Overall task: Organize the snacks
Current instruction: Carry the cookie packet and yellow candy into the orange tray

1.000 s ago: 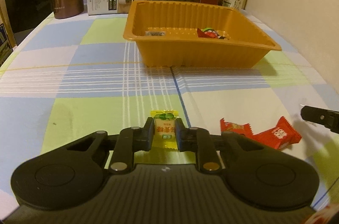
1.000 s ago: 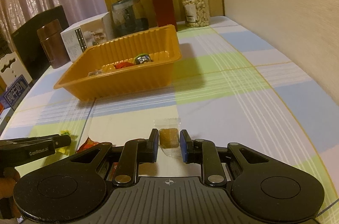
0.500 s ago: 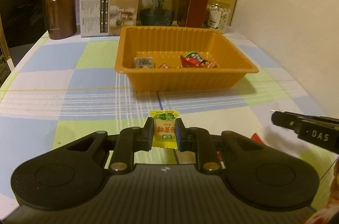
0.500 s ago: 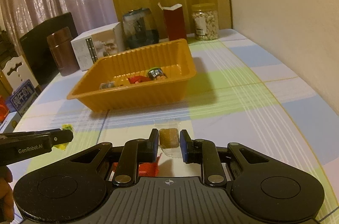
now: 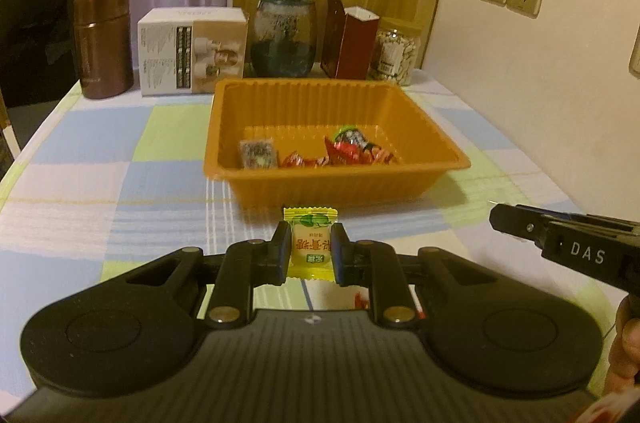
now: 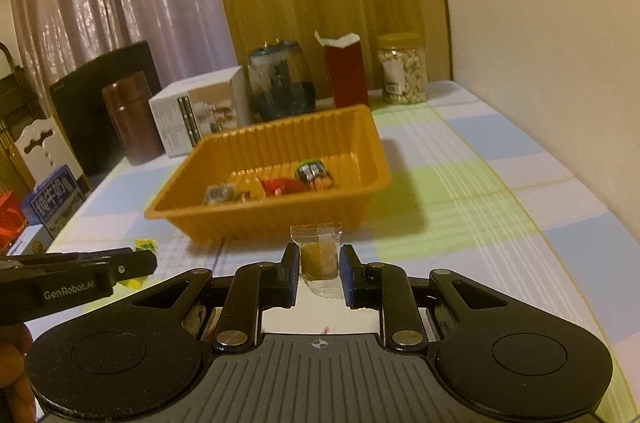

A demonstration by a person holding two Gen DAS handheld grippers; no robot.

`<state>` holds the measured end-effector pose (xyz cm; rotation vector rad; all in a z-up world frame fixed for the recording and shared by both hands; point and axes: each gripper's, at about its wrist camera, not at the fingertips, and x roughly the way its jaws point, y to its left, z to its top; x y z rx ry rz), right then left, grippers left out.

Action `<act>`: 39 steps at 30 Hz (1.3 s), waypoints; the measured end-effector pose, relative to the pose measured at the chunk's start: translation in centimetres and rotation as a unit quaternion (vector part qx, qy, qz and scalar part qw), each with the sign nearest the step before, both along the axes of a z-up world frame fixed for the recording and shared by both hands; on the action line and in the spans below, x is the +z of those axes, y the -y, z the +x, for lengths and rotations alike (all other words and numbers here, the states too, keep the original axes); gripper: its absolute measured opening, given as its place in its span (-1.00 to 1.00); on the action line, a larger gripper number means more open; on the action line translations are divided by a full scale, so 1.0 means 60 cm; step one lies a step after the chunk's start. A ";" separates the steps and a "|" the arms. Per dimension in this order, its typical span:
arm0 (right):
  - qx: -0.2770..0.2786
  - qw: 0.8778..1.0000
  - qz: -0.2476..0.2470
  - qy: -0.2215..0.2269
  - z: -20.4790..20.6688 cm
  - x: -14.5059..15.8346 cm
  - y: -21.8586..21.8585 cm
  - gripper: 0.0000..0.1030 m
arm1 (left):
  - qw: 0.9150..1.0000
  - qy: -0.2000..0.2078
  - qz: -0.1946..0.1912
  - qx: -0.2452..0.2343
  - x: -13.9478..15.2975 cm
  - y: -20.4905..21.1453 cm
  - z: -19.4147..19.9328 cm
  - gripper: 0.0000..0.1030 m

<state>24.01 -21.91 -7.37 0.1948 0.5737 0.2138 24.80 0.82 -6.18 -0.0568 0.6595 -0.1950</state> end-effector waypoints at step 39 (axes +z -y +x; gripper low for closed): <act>-0.002 1.000 0.024 0.018 0.228 0.009 -0.029 -0.58 | 1.000 0.012 0.007 0.002 -0.003 -0.004 0.215 -0.64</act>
